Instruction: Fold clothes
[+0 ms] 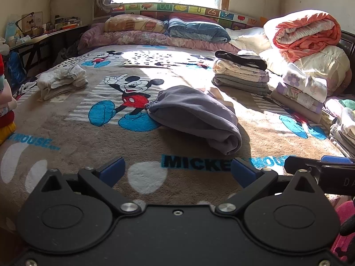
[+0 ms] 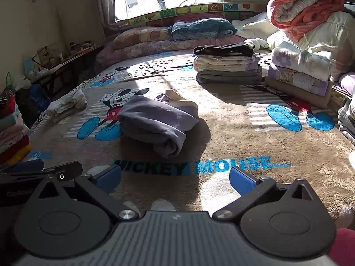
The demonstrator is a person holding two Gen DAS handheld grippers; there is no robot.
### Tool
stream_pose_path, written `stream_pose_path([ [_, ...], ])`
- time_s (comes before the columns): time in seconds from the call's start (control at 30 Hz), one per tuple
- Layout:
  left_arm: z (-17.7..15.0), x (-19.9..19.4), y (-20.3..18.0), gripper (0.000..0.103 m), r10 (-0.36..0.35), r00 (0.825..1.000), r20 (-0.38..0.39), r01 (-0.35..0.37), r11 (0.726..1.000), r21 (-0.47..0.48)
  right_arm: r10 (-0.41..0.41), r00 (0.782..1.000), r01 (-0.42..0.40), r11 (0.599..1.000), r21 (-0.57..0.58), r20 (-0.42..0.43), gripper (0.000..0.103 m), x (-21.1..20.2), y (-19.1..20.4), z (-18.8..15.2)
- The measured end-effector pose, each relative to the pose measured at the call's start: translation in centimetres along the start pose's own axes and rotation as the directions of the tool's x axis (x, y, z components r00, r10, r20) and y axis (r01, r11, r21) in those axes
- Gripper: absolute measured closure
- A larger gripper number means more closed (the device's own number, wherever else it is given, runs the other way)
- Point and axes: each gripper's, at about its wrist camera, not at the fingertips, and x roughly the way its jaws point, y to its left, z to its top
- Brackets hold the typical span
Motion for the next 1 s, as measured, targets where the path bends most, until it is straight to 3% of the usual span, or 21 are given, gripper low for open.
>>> stream_pose_path([
  [1.0, -0.05, 0.34, 0.11, 0.0, -0.009, 1.0, -0.001, 0.009, 1.0, -0.016, 0.006, 1.0, -0.006, 1.0, -0.006, -0.006, 0.0, 0.34, 0.1, -0.01],
])
